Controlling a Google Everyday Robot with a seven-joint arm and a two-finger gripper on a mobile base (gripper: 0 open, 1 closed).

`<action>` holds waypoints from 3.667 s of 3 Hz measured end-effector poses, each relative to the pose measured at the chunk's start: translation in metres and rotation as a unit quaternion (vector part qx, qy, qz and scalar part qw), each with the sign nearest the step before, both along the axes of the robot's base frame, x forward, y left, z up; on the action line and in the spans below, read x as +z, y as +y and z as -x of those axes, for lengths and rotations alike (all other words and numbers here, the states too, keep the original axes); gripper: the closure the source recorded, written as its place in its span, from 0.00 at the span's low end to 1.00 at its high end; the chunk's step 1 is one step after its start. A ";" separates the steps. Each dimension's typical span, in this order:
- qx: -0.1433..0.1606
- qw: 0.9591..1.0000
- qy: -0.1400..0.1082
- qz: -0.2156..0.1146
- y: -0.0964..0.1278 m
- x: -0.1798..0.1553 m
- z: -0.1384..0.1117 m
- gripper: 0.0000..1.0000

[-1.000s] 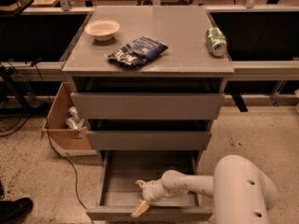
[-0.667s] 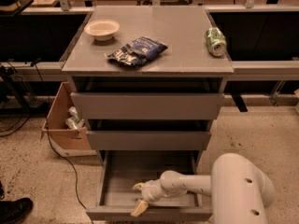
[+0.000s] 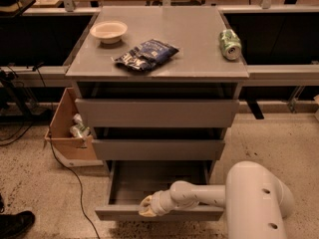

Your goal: Close bottom drawer

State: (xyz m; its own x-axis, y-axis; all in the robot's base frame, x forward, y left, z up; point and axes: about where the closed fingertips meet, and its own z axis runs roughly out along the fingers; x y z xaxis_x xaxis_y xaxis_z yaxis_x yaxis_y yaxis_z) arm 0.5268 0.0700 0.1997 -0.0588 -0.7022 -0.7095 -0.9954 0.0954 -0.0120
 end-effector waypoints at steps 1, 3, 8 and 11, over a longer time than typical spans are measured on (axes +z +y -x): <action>0.004 1.000 -0.021 0.001 0.006 0.013 -0.017 0.95; 0.004 0.999 -0.038 0.002 0.008 0.023 -0.027 0.42; -0.037 0.999 -0.022 -0.008 -0.038 0.060 0.039 1.00; -0.046 0.999 -0.008 -0.026 -0.033 0.024 0.043 1.00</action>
Offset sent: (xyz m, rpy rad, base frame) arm 0.0961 0.0216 0.1031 -0.0149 -0.2640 0.0215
